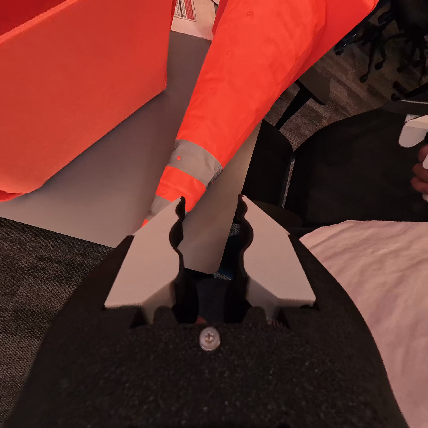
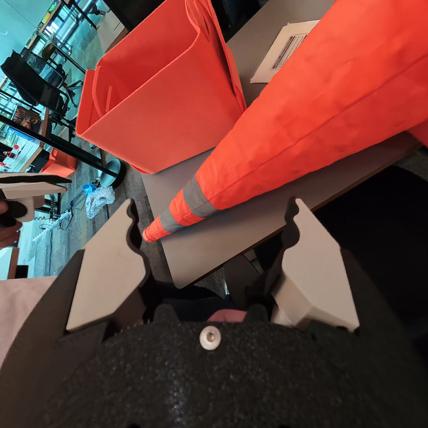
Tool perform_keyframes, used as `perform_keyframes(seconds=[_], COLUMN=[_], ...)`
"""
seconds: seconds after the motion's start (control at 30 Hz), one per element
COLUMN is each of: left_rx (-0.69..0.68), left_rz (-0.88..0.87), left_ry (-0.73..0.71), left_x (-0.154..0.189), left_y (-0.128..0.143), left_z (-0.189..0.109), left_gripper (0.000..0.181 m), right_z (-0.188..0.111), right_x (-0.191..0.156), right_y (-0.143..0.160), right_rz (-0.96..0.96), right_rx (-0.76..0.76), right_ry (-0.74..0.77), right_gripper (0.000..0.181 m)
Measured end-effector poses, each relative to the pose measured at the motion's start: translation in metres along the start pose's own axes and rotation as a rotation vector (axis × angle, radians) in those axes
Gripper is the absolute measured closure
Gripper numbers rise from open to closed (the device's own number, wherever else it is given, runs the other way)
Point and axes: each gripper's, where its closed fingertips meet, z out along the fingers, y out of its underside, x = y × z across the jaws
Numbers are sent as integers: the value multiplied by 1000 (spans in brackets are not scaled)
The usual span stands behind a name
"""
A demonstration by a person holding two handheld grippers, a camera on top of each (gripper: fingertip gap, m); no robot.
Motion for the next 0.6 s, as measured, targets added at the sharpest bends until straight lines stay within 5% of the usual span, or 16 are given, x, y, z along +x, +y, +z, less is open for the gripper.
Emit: perform_keyframes(seconds=[0.6], left_rx=[-14], left_rz=[3], left_ry=[-11], left_x=[8], left_y=[3], left_z=[8], left_gripper=[134], right_z=[1], right_x=[1], right_y=[-10], right_rz=[12], right_rx=[24], right_ry=[-37], right_gripper=[52])
